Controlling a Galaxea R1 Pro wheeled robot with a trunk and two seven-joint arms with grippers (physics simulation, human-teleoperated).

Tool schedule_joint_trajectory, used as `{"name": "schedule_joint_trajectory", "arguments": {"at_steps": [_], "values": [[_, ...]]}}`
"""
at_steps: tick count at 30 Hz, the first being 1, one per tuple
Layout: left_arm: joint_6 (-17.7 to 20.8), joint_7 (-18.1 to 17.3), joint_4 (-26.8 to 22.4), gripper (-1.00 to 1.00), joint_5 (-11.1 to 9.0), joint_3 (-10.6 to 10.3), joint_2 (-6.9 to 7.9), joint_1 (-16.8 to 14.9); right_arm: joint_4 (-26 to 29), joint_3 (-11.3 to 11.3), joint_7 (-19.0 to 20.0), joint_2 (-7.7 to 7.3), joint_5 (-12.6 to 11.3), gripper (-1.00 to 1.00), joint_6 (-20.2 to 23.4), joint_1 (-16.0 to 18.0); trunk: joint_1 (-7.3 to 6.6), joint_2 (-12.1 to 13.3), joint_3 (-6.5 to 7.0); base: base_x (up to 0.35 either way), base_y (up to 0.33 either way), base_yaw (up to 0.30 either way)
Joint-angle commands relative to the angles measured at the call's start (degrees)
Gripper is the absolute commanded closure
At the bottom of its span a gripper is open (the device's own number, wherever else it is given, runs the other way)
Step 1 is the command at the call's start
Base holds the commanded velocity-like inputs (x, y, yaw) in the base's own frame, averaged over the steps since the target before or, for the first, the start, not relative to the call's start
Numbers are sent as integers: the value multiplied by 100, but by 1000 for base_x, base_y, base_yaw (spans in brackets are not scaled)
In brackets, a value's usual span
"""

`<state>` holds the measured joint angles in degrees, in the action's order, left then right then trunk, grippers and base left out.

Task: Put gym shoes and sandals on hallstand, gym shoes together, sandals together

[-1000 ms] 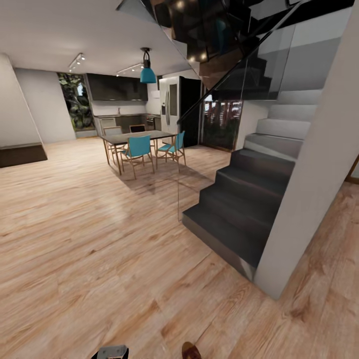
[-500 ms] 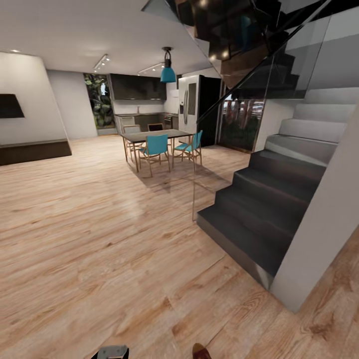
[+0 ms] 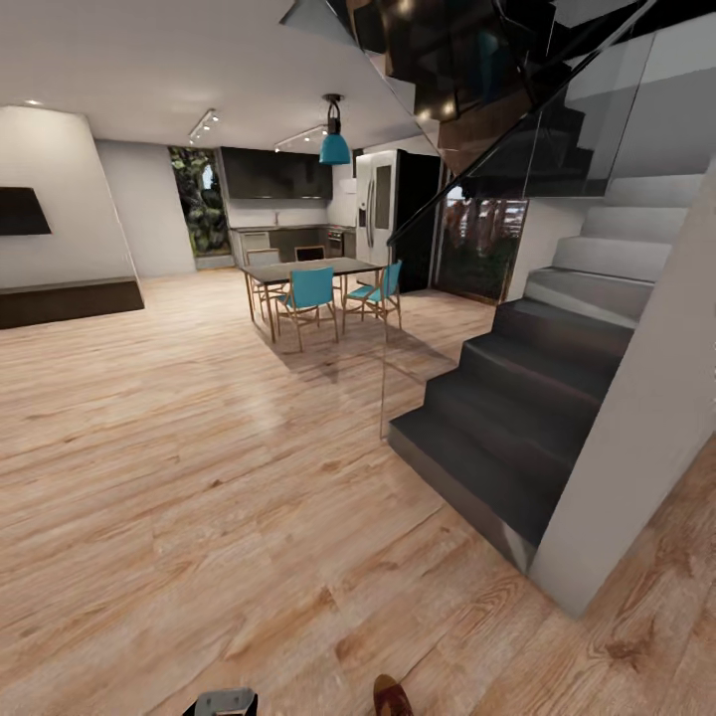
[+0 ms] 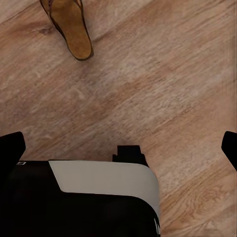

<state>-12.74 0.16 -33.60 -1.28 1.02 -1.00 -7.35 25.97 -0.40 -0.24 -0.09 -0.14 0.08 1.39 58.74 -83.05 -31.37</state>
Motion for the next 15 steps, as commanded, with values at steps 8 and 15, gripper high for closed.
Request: {"name": "schedule_joint_trajectory", "arguments": {"at_steps": [8, 15], "values": [[-18, 1, 3, -100, -13, 11, -2, -3, -1, 22, -2, 0, 19, -100, 1, 3, -1, -2, -5, -8, -11, 0], [-18, 1, 3, -100, -13, 10, -1, -3, 1, 42, -2, -1, 24, -100, 1, 3, -1, -2, -5, -87, -1, 0]]}}
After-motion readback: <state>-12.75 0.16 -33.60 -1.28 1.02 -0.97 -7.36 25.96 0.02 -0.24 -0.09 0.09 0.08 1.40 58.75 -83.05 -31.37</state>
